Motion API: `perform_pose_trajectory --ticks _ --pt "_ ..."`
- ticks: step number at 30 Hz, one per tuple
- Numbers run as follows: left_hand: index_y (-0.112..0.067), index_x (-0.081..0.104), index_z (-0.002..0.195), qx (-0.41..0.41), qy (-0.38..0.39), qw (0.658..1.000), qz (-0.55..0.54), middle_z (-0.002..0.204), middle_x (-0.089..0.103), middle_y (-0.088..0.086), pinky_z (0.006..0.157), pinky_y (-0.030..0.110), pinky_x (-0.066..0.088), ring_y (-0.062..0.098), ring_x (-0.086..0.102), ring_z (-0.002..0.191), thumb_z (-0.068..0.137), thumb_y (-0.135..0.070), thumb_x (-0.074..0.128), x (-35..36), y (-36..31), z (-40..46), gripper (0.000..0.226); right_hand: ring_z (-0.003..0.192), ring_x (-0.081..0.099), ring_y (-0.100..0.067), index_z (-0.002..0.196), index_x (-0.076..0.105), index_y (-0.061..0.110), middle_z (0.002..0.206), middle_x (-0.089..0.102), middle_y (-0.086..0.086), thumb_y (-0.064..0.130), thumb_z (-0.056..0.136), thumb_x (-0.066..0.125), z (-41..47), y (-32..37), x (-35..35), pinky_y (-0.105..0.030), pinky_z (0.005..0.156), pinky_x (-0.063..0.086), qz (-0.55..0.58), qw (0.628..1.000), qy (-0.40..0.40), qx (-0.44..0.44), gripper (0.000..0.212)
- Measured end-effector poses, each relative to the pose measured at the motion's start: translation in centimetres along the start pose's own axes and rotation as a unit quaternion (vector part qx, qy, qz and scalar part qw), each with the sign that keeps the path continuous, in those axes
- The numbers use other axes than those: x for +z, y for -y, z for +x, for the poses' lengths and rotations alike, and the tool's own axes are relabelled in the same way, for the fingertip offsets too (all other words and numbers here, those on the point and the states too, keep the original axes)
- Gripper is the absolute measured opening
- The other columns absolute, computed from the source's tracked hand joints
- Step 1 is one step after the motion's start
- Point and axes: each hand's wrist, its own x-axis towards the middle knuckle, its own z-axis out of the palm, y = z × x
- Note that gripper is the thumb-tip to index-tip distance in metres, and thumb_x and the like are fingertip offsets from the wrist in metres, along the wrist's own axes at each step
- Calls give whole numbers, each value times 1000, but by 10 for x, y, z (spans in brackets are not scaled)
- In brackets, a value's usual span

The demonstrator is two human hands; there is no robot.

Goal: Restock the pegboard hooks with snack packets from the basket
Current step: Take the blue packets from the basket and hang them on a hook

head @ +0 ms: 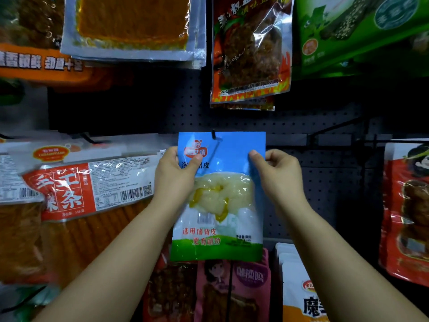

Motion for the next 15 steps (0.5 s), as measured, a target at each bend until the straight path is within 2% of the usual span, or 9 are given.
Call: perform_pose_trajectory --ticks 2,5,9,13,15 --pt "-24 54 95 6 -4 999 44 101 68 3 80 40 54 19 64 89 86 -29 66 9 7 13 16 55 41 -18 62 47 12 57 46 -2 40 88 60 14 -7 4 -31 57 33 -57 998 -3 18 40" --pt "-21 47 98 19 -15 996 91 99 62 0 68 28 45 15 58 83 88 -28 63 22 16 26 20 56 46 -21 62 43 18 59 49 -2 47 87 58 30 -17 11 -27 52 31 -153 988 -17 35 41" --pt "-13 46 115 4 -18 993 115 99 55 -2 71 28 41 16 55 87 90 -28 62 34 23 37 33 56 45 -19 63 43 19 60 48 1 48 86 57 47 -28 20 -25 50 28 -192 980 -24 50 39" --pt "-8 40 124 -3 -11 994 108 102 54 0 65 22 41 14 53 86 91 -25 61 41 25 41 42 57 46 -15 64 45 19 65 54 2 50 86 56 57 -38 27 -24 50 26 -209 976 -30 61 40" --pt "-8 37 127 -6 -6 995 97 109 54 2 71 25 42 13 53 91 91 -22 60 44 26 38 46 60 48 -13 69 46 21 69 56 4 50 85 58 56 -47 26 -24 51 27 -198 977 -22 73 35"
